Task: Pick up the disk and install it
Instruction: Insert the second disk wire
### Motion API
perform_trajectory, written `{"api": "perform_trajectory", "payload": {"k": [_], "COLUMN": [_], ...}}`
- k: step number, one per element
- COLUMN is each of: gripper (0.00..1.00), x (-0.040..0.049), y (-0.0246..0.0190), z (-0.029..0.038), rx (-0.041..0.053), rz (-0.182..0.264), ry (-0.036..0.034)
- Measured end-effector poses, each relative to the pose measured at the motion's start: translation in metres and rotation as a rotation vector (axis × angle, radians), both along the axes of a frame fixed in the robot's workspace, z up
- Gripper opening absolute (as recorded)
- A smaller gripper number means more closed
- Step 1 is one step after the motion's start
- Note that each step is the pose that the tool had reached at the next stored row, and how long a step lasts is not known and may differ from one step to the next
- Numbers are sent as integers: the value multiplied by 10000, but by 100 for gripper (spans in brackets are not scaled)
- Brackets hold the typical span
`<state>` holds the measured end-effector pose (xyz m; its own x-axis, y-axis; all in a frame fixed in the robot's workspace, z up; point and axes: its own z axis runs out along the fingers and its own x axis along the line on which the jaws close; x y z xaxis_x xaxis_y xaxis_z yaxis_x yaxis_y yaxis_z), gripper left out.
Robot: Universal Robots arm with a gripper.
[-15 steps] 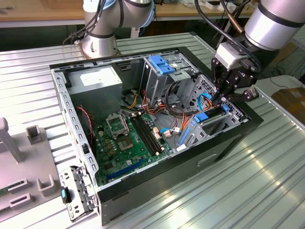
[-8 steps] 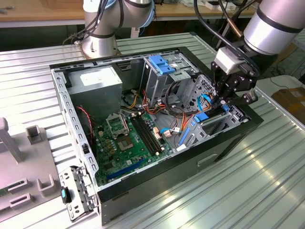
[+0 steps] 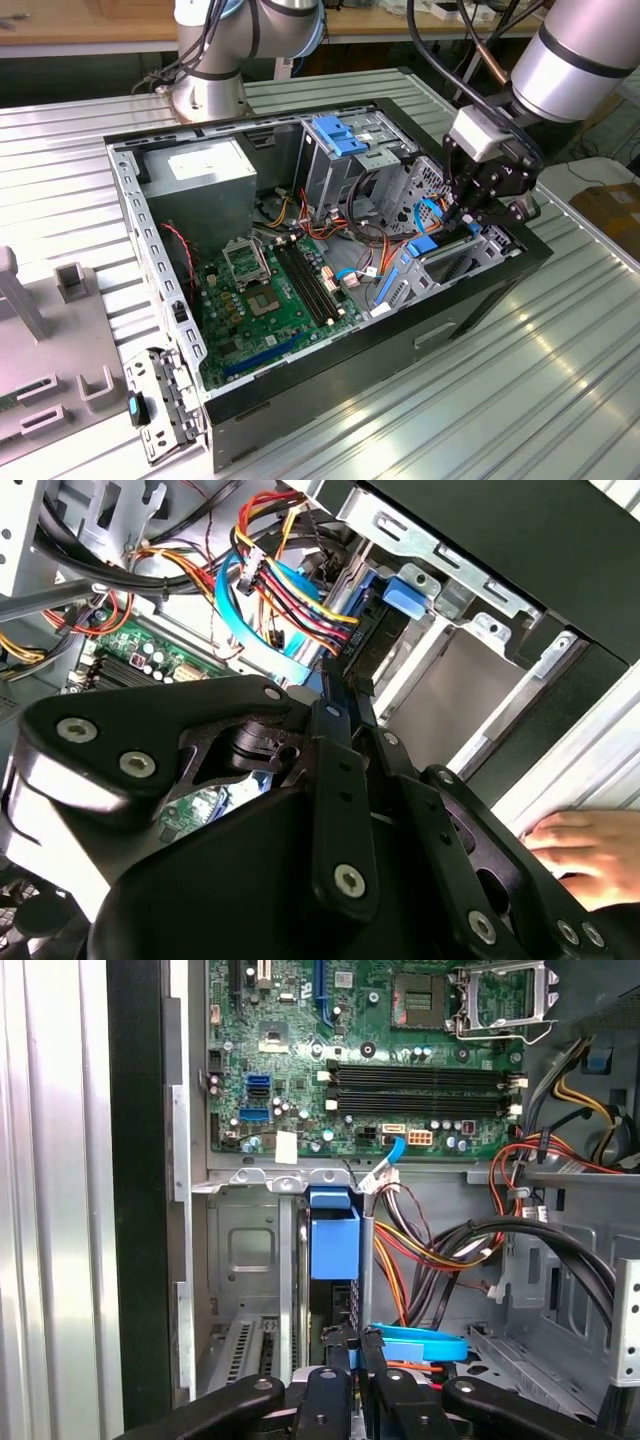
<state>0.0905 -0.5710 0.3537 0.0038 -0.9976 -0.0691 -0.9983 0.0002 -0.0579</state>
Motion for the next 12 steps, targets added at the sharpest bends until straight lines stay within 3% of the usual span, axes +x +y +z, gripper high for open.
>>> {"api": "perform_trajectory", "payload": {"k": [3, 5, 12], "gripper": [16, 16, 16], "x": [0, 0, 0], "y": [-11, -20, -71], "z": [-1, -2, -8], "rx": [281, 408, 422], "rz": [0, 0, 0], "ry": [0, 0, 0]}}
